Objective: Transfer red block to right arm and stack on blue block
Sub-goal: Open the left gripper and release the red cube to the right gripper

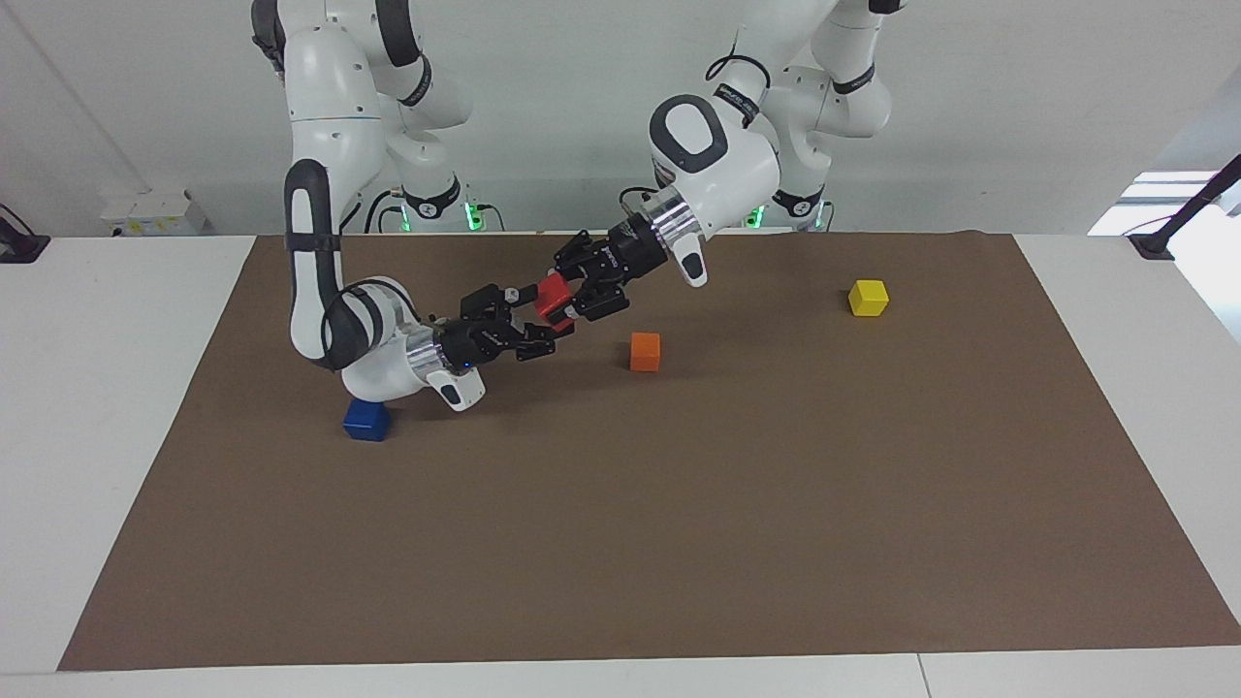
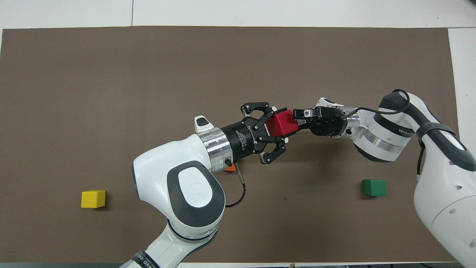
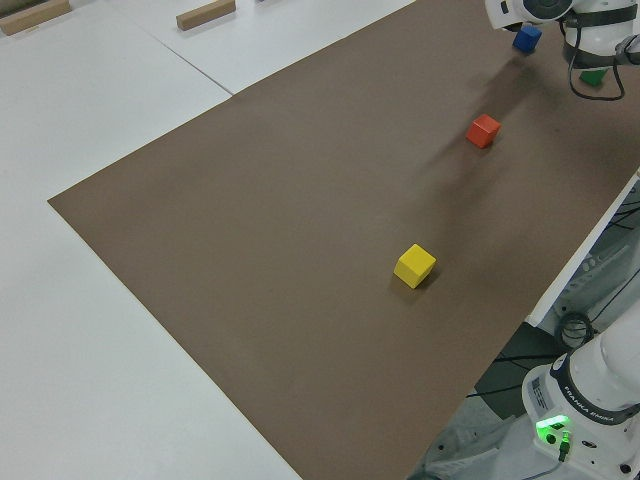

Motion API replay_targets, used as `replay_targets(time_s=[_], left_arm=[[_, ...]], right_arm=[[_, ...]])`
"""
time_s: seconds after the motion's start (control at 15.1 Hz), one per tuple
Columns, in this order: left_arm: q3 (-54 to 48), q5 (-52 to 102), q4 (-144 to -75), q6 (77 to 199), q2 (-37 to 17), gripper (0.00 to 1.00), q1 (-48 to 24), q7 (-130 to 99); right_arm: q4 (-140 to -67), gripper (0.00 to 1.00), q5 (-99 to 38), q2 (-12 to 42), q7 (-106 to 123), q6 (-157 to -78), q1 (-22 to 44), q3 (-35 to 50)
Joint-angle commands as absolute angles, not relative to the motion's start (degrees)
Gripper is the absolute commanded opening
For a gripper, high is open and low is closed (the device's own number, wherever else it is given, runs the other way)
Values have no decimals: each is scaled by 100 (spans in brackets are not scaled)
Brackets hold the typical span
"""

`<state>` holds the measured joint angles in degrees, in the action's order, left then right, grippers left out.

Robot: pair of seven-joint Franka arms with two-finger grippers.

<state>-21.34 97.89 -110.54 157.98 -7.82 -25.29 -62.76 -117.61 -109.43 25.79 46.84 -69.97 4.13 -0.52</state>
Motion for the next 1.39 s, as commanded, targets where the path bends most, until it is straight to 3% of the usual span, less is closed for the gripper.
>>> replay_targets(time_s=[0.0, 0.46, 0.6, 0.66, 0.73, 1.26, 1.32], left_arm=[[-2118, 9703, -10942, 15996, -844, 0, -2575, -6346], [-2118, 9615, -10767, 16101, -1055, 0, -2601, -6346], [-2118, 9615, -10767, 16163, -1081, 0, -2619, -6346], [-2118, 9607, -10767, 16163, -1081, 0, -2619, -6346], [-2118, 9615, -10767, 16154, -1081, 0, -2619, -6346], [-2127, 9650, -10793, 16119, -1099, 0, -2558, -6337], [-2118, 9650, -10793, 16119, -1107, 99, -2566, -6337]], right_arm=[[-11821, 99, -11109, 2575, 4790, -7136, 404, -9], [-11786, 70, -11109, 2575, 4816, -7225, 413, -17], [-11769, 48, -11109, 2575, 4816, -7242, 413, -9], [-11769, 10, -11109, 2575, 4808, -7286, 413, -9], [-11777, 0, -11109, 2566, 4808, -7391, 413, -9], [-11777, 0, -11109, 2549, 4852, -7532, 483, -18], [-11777, 0, -11109, 2549, 4852, -7532, 475, -18]])
